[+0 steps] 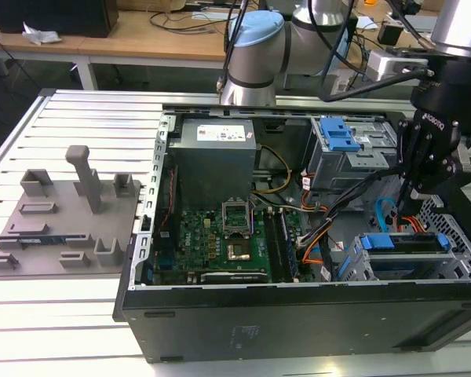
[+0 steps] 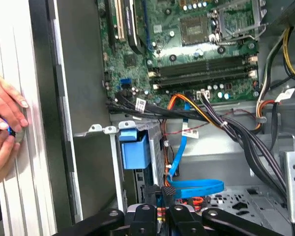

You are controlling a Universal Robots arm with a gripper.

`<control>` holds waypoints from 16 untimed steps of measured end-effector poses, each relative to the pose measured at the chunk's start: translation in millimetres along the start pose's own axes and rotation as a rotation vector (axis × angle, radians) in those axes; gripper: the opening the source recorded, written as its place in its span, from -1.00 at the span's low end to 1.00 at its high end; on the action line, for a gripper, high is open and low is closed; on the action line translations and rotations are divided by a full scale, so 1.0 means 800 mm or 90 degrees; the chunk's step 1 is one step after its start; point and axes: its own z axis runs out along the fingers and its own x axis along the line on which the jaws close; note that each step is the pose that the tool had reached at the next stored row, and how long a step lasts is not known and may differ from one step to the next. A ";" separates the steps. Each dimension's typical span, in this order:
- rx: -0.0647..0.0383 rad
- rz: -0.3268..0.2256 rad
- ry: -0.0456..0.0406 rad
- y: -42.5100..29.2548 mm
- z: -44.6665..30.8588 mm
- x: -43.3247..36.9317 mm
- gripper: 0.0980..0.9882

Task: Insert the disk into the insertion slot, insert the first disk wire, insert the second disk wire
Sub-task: 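Insert the second disk wire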

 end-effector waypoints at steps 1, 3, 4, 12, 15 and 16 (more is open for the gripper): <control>0.002 0.001 -0.0159 -0.0003 0.0008 0.004 -0.86; 0.000 0.002 -0.0326 -0.0007 0.0021 0.009 -0.86; 0.000 0.002 -0.0388 -0.0010 0.0030 0.012 -0.86; -0.009 0.003 -0.1201 -0.0053 0.0135 0.047 -0.86; -0.009 -0.005 -0.1259 -0.0088 0.0145 0.047 -0.86; -0.008 -0.014 -0.1269 -0.0106 0.0157 0.047 -0.86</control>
